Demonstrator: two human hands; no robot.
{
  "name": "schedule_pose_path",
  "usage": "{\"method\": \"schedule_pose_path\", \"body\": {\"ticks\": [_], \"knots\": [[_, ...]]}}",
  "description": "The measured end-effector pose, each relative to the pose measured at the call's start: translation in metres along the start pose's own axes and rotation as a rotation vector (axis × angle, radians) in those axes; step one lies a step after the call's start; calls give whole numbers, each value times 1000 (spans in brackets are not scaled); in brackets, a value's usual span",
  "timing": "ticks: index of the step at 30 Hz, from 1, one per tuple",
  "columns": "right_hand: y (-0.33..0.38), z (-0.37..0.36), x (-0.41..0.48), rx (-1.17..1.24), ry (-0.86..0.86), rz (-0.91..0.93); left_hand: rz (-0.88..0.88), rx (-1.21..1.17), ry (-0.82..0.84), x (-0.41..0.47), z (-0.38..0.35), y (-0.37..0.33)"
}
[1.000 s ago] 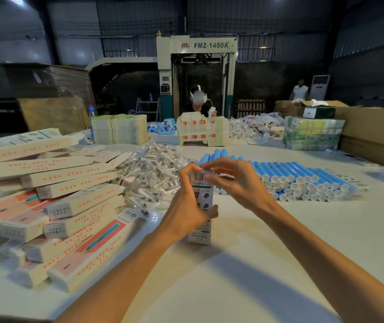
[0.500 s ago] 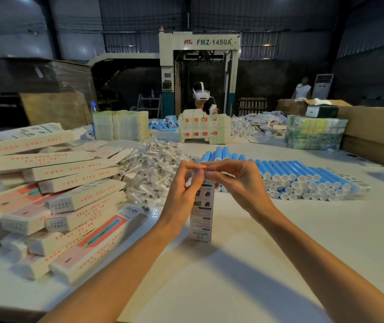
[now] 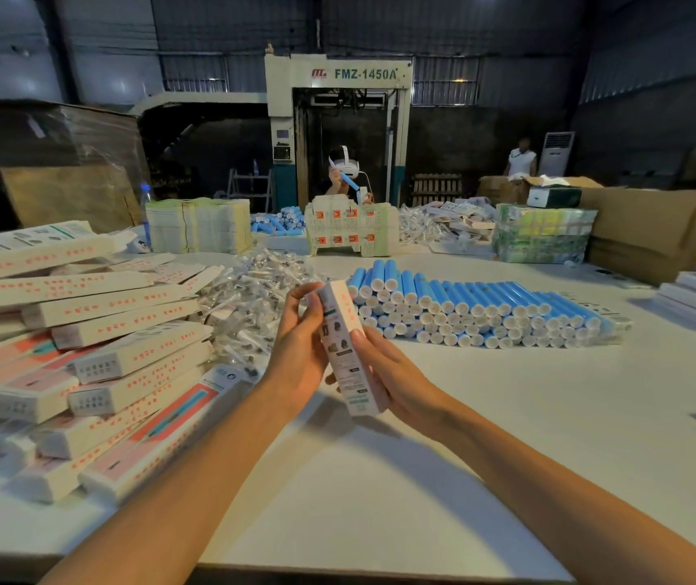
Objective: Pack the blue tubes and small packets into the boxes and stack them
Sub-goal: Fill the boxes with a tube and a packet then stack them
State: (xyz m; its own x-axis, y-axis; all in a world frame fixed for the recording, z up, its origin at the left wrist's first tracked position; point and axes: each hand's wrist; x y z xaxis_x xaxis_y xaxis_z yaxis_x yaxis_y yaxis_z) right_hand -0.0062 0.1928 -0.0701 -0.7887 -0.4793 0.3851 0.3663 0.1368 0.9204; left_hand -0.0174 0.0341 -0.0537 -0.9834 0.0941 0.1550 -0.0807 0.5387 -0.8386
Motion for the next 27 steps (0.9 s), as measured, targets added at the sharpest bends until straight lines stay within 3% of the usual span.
{"method": "schedule_pose_path", "body": {"ticks": [2,8,12,16,19,27], "knots": [[5,-3,-4,-56,-34,7,-42,152,-15,-1,1,2],[21,28,-36,-436,-221,75,-275,933,-104,6,17,17],[30,87,-87,-758,-393,44,-418,1400,46,5,25,38],[37,152,-151,-1223,-595,-119,-424,1495,178,1,25,46],[41,188,-202,-1542,-652,-229,-404,1523,230,3,28,46],[51,241,-277,-1941,-620,-525,-354,1502,308,4,31,46]]}}
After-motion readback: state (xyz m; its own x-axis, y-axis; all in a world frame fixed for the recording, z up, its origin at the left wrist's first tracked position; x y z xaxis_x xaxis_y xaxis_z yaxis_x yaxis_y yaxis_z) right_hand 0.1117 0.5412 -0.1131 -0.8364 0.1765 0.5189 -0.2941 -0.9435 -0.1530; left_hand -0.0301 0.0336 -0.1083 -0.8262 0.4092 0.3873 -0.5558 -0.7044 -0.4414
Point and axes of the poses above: each hand's wrist, its own x-axis towards the middle knuckle, its own z-axis out of the back of the hand, y = z × x, and after that the axes turned 11 degrees about z, right-handed
